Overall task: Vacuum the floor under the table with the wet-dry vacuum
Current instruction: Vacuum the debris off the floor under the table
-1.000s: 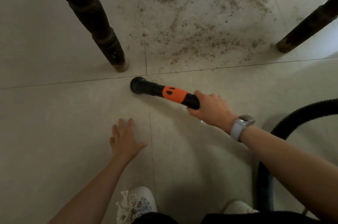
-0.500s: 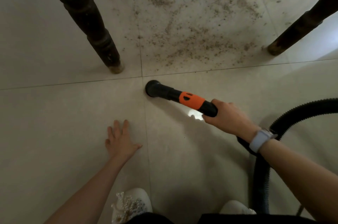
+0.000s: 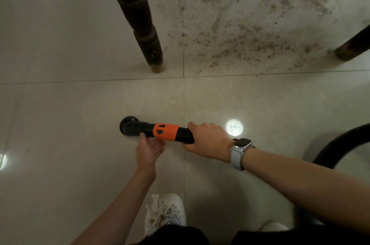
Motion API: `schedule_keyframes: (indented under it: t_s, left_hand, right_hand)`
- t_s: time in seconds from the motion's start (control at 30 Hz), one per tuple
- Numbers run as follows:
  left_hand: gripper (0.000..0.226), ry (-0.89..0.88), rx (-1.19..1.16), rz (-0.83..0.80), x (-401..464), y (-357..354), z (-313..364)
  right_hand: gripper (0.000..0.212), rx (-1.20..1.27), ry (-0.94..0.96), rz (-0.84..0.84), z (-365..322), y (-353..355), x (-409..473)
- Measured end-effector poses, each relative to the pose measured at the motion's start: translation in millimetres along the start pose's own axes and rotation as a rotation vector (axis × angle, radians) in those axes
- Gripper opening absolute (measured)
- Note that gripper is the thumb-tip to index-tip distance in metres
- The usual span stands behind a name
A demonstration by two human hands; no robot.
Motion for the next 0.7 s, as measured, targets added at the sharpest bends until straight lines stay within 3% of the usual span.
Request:
schedule_keyframes:
  t_s: [0.07,0.17,0.33,0.53,0.7]
  left_hand:
    - [0.033,0.102,-0.213,-0.082,-17.6,-18.1,6.0]
    - [0.013,0.146,-0.263,-0.046,-31.6,-36.0,7.4]
    - [0.015,0.144,-0.106,-0.062,-32.3,-50.1,-3.6]
    - [0.043,0.195,0.066,-0.186,-71.8,-78.8,-41.2]
    - [0.049,0.245,0.222,-0.272,-109.2,-100.8,-74.2]
  right_hand:
    - [0.040,0.032,-0.023,-0.021,-0.3,-4.8,-6.8]
    - [0.040,0.147,-0.073,-0.129,9.7,-9.9,-21.7]
    - [0.032,0.246,-0.178,-0.241,55.8,-14.6,-58.3]
    - [0.025,0.267,-0.374,-0.170,93.7,-29.1,-121.9]
    - [0.017,0.278,-0.496,-0.154,119.6,-22.8,-175.8]
Point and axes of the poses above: each hand's wrist, its own x-axis towards the middle knuckle, its own y-axis out of the back of the hand, z = x × y, the point moved 2 cm from there along x, towards the middle knuckle, and after that the axes turned 9 degrees about z, right-handed, at the moved point
